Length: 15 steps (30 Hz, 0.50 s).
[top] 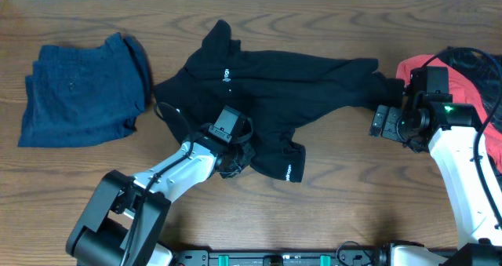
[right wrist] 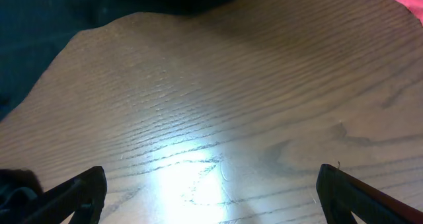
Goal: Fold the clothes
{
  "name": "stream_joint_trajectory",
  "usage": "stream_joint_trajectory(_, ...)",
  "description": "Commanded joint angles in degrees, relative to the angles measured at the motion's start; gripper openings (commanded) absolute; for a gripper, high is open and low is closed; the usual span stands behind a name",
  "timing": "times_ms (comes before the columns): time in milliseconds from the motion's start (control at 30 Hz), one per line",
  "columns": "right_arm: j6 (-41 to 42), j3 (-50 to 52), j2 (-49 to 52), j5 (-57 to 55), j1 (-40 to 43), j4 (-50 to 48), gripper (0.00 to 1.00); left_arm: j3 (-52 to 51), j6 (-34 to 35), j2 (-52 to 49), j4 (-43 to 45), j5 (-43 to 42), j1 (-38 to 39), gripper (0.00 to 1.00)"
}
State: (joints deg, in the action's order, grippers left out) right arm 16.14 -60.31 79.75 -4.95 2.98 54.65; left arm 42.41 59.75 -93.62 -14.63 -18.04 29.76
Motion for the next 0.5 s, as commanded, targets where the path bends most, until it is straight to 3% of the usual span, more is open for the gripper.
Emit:
stream_joint_trajectory(0,0.46,-0.59,-0.57,-0.81,0.39,0.24,0.99,-0.94,-8.72,0.85,-5.33,1.64,-2.32,0.06)
stream_joint_trajectory(267,-1.27,-0.59,-0.57,-0.37,0.37,-0.79,0.99,-0.94,-19.54,13.44,-23.02,1.22,-18.32,0.06)
stream_joint_trajectory(467,-11.13,-0.57,0.28,10.43,0.37,-3.82,0.99,-0.94,-23.58,18.47,-29.14,3.8,-30.34,0.06)
